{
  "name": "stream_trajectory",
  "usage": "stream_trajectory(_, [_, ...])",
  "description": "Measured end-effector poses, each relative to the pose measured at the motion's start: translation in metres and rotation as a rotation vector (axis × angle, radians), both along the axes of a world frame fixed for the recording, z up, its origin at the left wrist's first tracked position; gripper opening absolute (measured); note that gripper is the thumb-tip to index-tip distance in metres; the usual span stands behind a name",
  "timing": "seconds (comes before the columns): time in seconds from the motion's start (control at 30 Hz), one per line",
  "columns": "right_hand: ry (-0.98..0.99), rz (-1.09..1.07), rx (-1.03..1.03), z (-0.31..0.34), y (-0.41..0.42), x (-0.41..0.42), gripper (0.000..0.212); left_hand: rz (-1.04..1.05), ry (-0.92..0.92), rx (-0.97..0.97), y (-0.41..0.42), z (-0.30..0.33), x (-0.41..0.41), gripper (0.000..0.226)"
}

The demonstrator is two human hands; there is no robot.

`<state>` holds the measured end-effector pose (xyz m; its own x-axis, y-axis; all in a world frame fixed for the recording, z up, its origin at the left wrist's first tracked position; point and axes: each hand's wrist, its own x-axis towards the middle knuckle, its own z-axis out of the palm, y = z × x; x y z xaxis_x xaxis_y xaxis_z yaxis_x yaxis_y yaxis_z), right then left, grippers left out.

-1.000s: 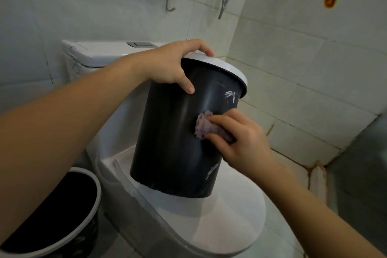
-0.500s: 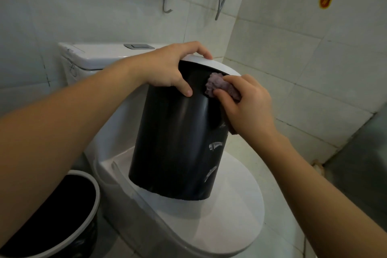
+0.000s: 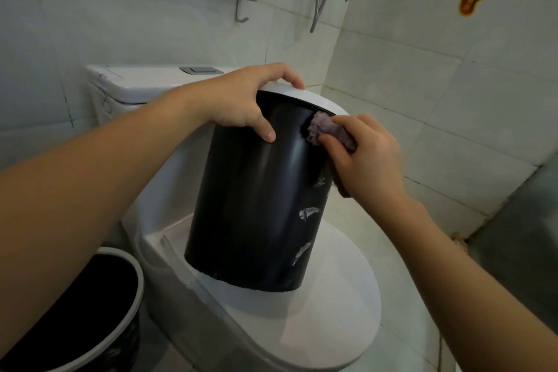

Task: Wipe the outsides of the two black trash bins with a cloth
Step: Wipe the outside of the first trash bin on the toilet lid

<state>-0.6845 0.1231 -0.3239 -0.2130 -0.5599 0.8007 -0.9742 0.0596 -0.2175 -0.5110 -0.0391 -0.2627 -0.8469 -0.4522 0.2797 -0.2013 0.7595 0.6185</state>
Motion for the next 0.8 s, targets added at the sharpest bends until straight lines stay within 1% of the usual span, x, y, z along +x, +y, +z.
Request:
stream_trajectory(0.07, [-0.049, -0.033, 0.006, 0.001, 0.002, -0.006, 0.025, 0.001, 0.000, 0.004, 0.000, 0.000, 0.000, 0.079])
stream_trajectory(0.23, [-0.040, -0.032, 0.006, 0.000, 0.004, -0.005, 0.032, 0.004, 0.014, 0.004, 0.004, 0.000, 0.000, 0.075])
stream_trajectory(0.4, [-0.034, -0.018, 0.000, -0.002, 0.005, -0.002, 0.032, 0.129, 0.097, -0.023, 0.003, -0.008, -0.008, 0.066])
stream_trajectory(0.53, [-0.021, 0.002, 0.002, -0.002, 0.006, -0.002, 0.028, 0.093, 0.133, 0.030, -0.003, -0.009, -0.009, 0.059])
stream_trajectory(0.8, [-0.022, -0.002, -0.003, 0.000, 0.006, -0.001, 0.030, 0.038, 0.189, 0.097, -0.006, -0.010, -0.004, 0.062])
